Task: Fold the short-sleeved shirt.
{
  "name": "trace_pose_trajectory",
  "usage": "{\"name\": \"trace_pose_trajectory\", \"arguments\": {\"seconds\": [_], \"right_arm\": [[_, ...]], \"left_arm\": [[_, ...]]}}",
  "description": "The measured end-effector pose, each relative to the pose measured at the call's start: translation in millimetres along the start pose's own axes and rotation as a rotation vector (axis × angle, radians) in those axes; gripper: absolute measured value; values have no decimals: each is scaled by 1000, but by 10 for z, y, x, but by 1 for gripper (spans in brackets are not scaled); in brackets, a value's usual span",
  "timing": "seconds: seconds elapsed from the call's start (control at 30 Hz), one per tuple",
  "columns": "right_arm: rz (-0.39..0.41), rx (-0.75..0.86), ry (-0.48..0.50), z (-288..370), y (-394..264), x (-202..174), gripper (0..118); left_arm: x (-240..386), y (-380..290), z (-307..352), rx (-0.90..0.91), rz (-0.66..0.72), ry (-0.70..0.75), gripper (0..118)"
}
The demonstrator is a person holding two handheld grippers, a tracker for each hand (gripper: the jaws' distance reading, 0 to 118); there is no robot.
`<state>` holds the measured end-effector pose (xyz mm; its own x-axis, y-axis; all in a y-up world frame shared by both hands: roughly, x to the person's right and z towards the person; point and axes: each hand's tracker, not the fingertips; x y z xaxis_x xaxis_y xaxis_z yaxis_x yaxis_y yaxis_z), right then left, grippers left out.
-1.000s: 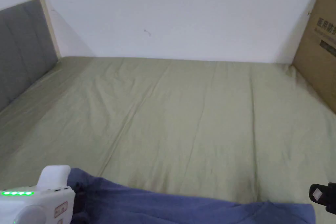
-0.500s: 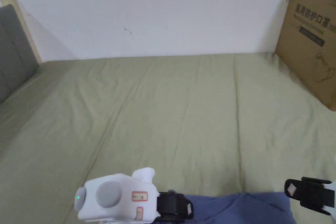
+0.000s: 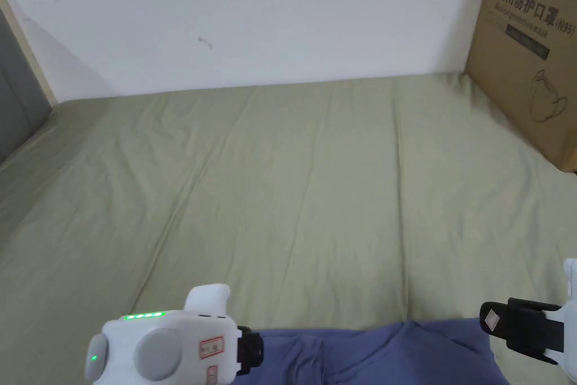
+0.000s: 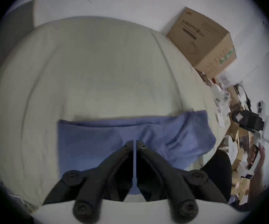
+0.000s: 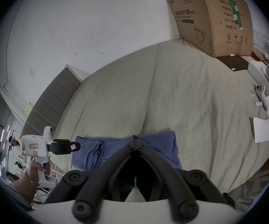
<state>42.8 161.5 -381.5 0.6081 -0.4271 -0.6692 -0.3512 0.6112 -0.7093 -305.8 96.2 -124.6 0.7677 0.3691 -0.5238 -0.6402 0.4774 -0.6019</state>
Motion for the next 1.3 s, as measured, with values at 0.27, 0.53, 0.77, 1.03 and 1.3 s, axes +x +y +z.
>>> {"name": "trace_pose_trajectory", "arguments": {"seconds": [0.27,0.53,0.77,1.03,1.3], "right_arm": [[6,-14,-1,-40,-21,-33,0],[15,-35,-7,-88,-38,-54,0],[29,-37,3,-116,15,-118,0],[21,-51,11,-180,9,-210,0],[44,-67,-25,-180,20,-289,0]], "left_arm": [[279,-213,-541,-196,6,-214,0],[633,-342,-927,-283,-34,-200,0],[-242,-88,-25,-54,187,-507,29],[-1776,-171,382,68,433,-377,117],[-1764,-496,-395,-23,528,-744,118]]}}
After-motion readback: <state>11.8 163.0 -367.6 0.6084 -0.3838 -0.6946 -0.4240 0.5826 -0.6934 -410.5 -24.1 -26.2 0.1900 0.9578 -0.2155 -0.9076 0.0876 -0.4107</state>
